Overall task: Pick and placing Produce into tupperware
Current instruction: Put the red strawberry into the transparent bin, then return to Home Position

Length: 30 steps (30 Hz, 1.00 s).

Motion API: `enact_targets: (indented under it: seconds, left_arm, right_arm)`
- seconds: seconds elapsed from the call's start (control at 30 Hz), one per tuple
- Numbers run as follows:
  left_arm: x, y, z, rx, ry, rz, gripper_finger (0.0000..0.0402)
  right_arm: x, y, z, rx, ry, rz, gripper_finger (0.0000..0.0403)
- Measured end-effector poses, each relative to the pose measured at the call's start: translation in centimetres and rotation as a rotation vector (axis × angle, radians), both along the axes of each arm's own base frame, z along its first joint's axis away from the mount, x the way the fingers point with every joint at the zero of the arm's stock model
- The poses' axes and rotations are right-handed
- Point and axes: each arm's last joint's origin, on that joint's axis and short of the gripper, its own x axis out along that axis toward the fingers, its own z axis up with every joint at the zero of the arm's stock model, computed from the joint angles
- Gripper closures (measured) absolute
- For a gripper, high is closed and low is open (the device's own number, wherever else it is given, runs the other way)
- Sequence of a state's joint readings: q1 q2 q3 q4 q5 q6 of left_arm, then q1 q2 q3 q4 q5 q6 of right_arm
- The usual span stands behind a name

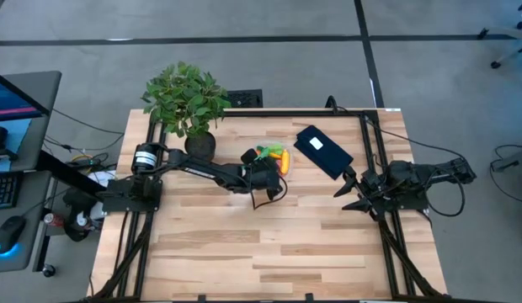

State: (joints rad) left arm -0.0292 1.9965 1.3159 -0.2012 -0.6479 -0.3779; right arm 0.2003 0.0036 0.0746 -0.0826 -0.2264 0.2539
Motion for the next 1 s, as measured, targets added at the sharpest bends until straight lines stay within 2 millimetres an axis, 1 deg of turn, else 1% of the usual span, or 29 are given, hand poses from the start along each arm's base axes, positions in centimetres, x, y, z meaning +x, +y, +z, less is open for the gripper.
enact_targets:
  seconds: [0.43,0.63,0.83,0.93,1.0]
  left_arm:
    - [0.1,0.0,0.1,0.0,-0.013,0.0,0.0244]
    - [0.1,0.2,0.2,0.019,-0.041,0.051,0.0221]
    - [0.2,0.2,0.3,0.018,-0.056,0.05,0.0201]
    - [0.6,0.2,0.8,0.016,-0.089,0.049,0.0198]
    - [1.2,0.0,1.9,0.007,-0.123,0.039,0.0198]
  right_arm:
    - [0.0,0.0,0.0,0.0,0.0,0.0,0.0182]
    - [0.0,0.0,0.0,0.0,0.0,0.0,0.0182]
    - [0.0,0.0,0.0,-0.001,0.004,0.0,0.0182]
    - [0.0,0.0,-0.2,-0.004,0.019,-0.001,0.0182]
    - [0.0,0.0,-0.2,-0.005,0.026,-0.001,0.0182]
